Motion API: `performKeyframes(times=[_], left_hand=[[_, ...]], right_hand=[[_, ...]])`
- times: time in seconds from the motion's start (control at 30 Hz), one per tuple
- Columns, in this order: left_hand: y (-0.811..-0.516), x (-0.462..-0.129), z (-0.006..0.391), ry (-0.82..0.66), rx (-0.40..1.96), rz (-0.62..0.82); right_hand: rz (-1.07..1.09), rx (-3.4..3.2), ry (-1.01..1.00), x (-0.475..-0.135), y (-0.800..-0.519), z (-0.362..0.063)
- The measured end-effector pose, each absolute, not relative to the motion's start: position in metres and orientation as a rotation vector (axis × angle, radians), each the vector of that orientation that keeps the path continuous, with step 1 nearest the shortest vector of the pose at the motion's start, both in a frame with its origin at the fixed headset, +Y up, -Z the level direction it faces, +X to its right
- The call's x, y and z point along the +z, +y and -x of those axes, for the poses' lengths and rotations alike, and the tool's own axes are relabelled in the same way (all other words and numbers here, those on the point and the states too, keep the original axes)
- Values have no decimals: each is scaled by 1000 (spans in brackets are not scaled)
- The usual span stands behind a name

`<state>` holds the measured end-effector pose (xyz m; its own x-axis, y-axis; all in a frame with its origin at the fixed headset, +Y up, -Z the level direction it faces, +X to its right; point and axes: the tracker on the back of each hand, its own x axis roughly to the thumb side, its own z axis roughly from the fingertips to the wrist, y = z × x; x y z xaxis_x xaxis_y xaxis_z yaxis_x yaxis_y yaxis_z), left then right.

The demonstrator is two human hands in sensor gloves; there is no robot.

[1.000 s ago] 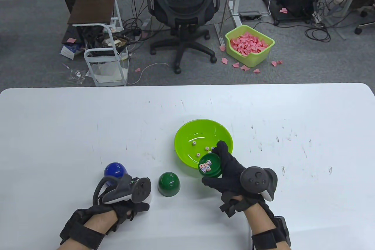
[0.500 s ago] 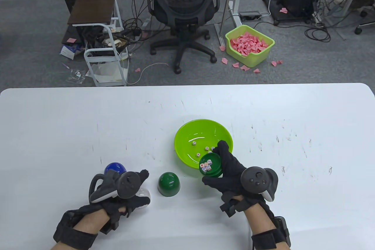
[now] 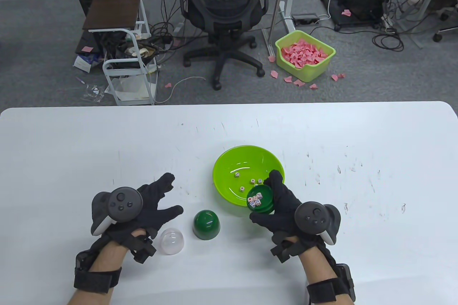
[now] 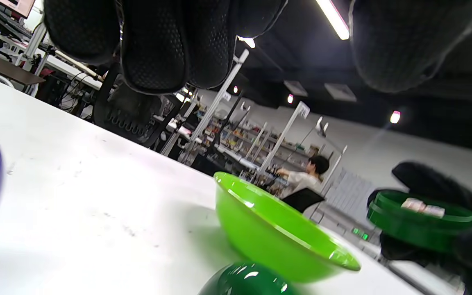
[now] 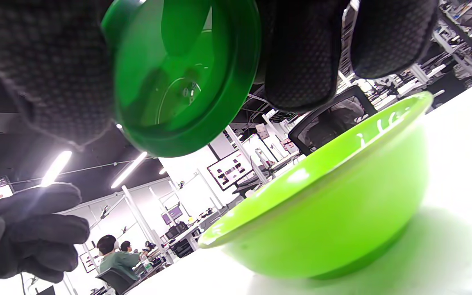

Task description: Pour dice into bowl

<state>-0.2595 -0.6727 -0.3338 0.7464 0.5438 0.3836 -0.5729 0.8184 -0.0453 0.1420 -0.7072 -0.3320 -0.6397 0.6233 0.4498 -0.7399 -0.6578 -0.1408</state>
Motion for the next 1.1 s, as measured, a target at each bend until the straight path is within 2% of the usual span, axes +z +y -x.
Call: performKeyframes(times=[0.43,0.83,1.1], left_hand=[[-673,-320,268,-445,623,-163],[-690,-327,273,-424,672,-94],[-691,-328,272,-428,689,-81]], right_hand=[[-349,2423,-457,-351,-696,-143],[-262,2596,-376,-377,-679,-134],[-337,2752,-287,-395,-676,-118]])
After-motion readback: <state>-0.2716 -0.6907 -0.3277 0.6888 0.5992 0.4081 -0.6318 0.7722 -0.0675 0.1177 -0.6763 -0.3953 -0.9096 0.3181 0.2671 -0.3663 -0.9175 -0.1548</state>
